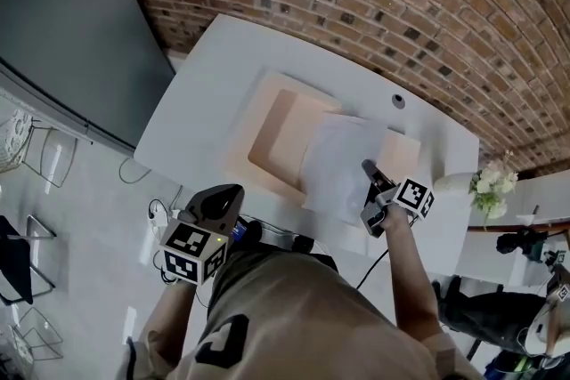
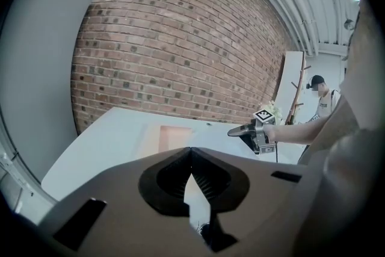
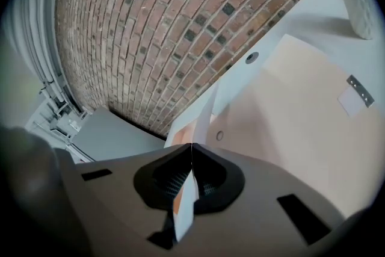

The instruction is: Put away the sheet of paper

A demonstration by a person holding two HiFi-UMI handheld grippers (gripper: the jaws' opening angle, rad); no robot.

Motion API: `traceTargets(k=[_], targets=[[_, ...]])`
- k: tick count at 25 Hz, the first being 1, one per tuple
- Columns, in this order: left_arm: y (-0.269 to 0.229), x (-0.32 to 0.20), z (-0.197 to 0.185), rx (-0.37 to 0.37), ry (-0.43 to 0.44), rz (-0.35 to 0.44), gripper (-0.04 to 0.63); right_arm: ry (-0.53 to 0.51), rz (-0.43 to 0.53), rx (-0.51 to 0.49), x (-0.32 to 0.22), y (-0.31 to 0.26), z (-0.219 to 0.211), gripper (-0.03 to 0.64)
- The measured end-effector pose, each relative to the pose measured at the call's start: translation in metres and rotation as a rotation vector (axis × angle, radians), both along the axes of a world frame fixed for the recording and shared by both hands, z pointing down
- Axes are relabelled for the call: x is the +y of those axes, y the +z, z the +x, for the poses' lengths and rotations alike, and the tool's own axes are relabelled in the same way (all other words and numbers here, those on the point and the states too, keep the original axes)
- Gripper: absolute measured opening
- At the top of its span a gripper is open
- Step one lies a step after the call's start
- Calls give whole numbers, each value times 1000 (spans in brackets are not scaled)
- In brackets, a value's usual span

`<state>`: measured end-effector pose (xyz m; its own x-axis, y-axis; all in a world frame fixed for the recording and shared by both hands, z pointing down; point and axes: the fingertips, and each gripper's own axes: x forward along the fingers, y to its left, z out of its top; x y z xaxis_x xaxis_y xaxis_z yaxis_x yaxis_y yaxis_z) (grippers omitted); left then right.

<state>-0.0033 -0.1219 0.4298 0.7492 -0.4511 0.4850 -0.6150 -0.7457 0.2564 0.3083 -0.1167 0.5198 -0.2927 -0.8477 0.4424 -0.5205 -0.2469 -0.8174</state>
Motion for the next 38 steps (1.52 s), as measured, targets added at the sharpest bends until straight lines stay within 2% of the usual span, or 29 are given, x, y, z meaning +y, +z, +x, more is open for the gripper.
traceTargets(k=[10,15,24,38], targets=[[1,1,-3,1,-8,-4,14,63,-44,70,1,22,32,23],[1,1,-6,2,-18,-6,14,41,-41,116,-8,23,28,23],[2,2,-8,6,-31,-7,14,48,-101,77,-11,44,13,23],[6,-1,-22,-16,-56,-15,14,42,-153,85,-18,64,5,23]])
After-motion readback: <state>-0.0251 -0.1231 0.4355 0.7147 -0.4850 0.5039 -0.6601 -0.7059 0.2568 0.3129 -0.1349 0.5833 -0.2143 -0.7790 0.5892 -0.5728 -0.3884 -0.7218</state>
